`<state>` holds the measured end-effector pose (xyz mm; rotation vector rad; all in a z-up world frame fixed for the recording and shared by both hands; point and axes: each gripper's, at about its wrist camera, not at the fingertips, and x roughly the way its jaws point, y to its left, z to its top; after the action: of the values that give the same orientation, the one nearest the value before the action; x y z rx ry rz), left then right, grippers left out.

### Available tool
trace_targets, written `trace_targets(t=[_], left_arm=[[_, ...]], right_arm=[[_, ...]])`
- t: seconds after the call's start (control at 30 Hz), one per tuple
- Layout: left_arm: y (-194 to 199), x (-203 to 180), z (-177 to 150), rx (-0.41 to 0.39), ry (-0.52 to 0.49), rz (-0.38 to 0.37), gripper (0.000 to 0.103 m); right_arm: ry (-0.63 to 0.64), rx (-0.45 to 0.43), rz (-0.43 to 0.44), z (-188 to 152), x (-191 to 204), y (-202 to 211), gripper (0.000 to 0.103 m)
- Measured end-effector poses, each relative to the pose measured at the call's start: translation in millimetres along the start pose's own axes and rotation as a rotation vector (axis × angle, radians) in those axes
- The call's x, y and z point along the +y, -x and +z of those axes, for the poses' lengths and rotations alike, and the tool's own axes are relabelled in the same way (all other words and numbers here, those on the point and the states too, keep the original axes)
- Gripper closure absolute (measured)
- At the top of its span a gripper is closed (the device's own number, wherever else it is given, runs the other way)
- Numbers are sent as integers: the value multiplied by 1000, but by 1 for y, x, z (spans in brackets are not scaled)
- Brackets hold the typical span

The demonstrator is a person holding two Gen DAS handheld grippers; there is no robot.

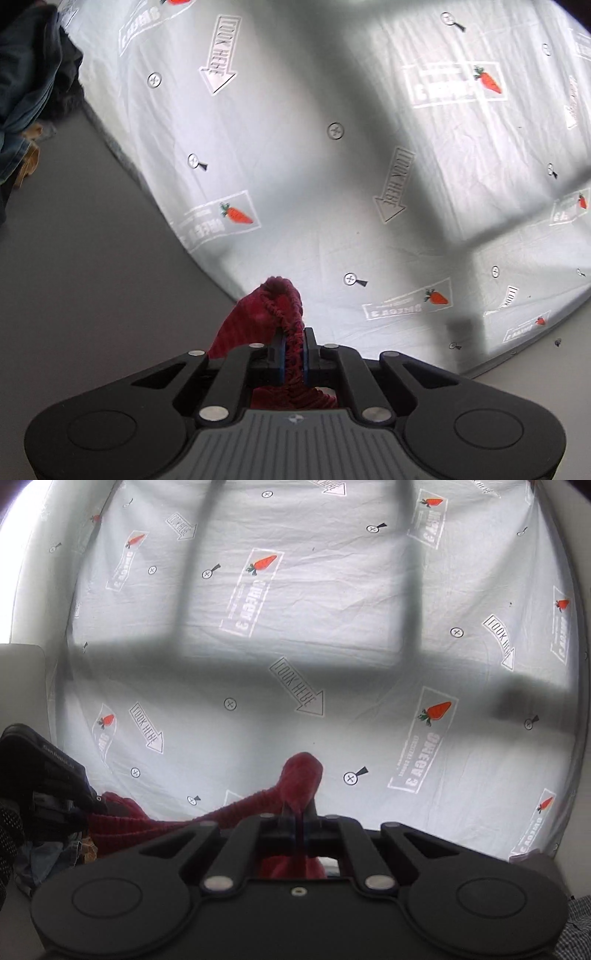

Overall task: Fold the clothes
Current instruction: 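Grasp the shorts waistband with both grippers and lift them up, then lay the shorts flat on the table and open both grippers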

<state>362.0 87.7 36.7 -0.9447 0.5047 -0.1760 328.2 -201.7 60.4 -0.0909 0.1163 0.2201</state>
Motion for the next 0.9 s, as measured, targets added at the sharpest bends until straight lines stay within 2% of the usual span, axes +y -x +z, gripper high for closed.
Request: trace_targets(t=[0.1,0.3,0.47,0.63,0.77,0.83,0.9], left_arm=[[26,-42,-13,-113,-114,-19,95],[98,-93,-49,-369,-344,10,95],[147,-118,-84,-515,-415,56,95],[180,-139,-105,-663,-460,143,95],[172,-147,-101,-710,-523,226,95],[153,-142,-91,-679,-526,261,95],[123,-130,-77,-615,-514,301,95]], right_arm=[[13,-65,-13,15,-11,22,99],[44,-185,-6,34,-23,78,99],[68,-253,17,39,-29,125,99],[103,-311,65,48,-24,162,99],[132,-334,72,55,-14,156,99],[142,-313,60,51,-9,140,99],[168,-266,34,43,-1,113,99]])
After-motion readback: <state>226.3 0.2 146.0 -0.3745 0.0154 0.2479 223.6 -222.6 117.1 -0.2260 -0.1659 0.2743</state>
